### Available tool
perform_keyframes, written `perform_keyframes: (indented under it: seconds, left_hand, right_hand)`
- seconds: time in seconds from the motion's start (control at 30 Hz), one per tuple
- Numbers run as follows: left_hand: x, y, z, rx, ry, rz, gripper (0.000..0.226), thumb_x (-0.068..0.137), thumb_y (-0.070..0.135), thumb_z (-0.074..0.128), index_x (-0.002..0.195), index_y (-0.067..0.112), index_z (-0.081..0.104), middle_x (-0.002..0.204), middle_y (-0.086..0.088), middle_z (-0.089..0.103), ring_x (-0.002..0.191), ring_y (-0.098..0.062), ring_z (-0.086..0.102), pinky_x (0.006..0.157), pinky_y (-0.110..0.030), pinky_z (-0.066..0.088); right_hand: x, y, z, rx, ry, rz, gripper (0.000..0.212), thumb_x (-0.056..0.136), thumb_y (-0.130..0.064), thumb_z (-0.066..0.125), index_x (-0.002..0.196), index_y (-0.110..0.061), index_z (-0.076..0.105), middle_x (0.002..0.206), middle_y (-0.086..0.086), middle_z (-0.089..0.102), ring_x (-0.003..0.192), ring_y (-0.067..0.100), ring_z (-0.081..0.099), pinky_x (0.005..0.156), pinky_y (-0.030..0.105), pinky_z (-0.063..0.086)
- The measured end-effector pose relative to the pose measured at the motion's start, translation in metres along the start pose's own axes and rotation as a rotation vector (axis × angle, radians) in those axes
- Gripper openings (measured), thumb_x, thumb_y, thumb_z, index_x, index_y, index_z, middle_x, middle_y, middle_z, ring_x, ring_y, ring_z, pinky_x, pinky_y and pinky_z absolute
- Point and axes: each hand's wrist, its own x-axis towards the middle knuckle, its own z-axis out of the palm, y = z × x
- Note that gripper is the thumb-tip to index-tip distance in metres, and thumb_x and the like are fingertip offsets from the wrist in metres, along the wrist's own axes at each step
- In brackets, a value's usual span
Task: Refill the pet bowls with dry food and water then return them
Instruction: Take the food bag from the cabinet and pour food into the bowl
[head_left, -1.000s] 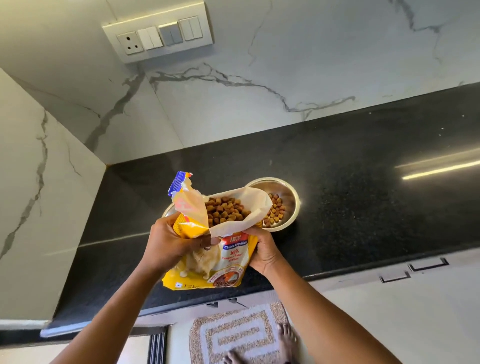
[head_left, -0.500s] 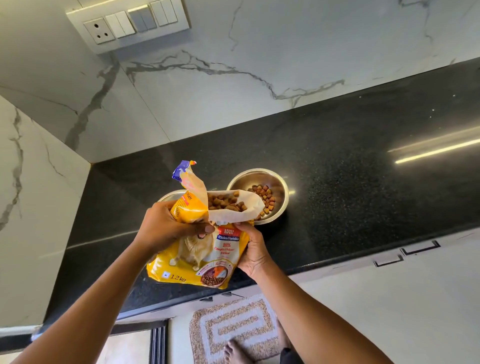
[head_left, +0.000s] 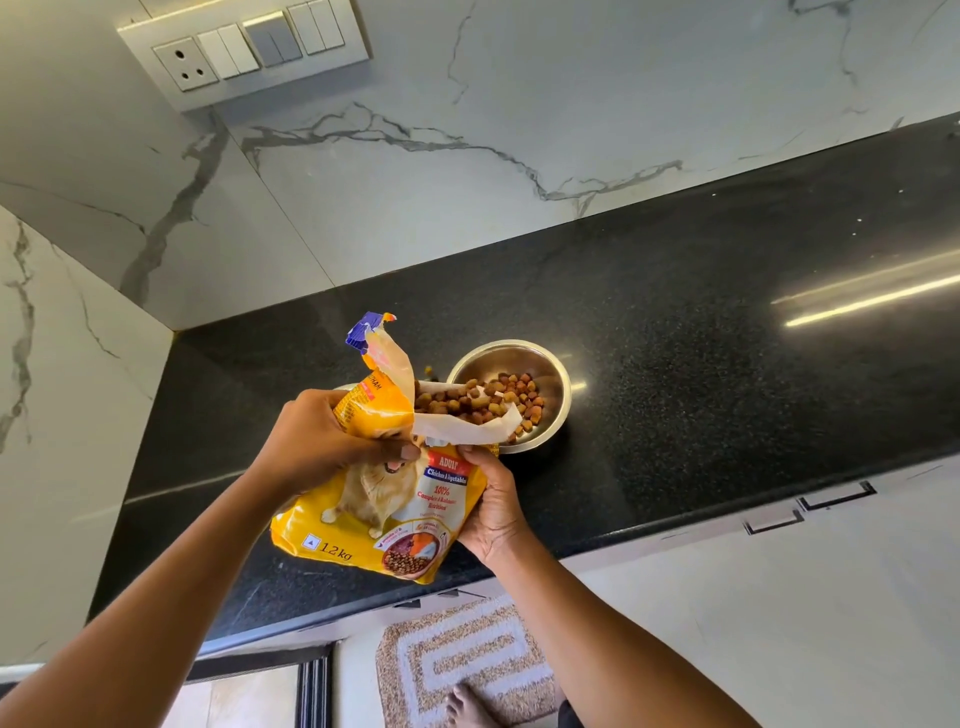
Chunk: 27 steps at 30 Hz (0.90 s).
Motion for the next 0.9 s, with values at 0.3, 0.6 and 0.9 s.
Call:
perform_keyframes:
  seconds: [0.3,0.6,0.9]
  left_hand:
    - [0.006,0.005,-0.002,0.042,-0.004,-0.017,0.063,0.039,0.060,0.090,0.093,0.032,0.076,0.084,0.021,0.078,0.076,0.001,0.076,0.065,-0.022,0.057]
    - [0.010,0.012,0.001,0.078,-0.005,-0.012,0.062,0.043,0.055,0.089,0.097,0.027,0.077,0.087,0.007,0.080,0.082,-0.011,0.077,0.073,-0.029,0.060]
    - [0.012,0.018,0.002,0.081,-0.037,-0.018,0.066,0.035,0.063,0.087,0.091,0.030,0.078,0.083,0.017,0.079,0.076,-0.006,0.077,0.069,-0.026,0.059]
  right_hand:
    - [-0.003,0.001,0.005,0.024,0.037,0.039,0.083,0.075,-0.044,0.088,0.143,-0.006,0.062,0.133,0.024,0.068,0.121,0.041,0.066,0.113,0.063,0.046]
    - [0.001,0.004,0.000,0.075,-0.015,0.000,0.072,0.070,-0.045,0.091,0.131,-0.013,0.072,0.127,0.019,0.071,0.115,0.037,0.069,0.109,0.062,0.048]
    - [-0.004,0.003,0.000,0.069,-0.021,-0.010,0.084,0.067,-0.047,0.093,0.138,-0.011,0.067,0.135,0.023,0.064,0.125,0.044,0.059,0.120,0.071,0.029]
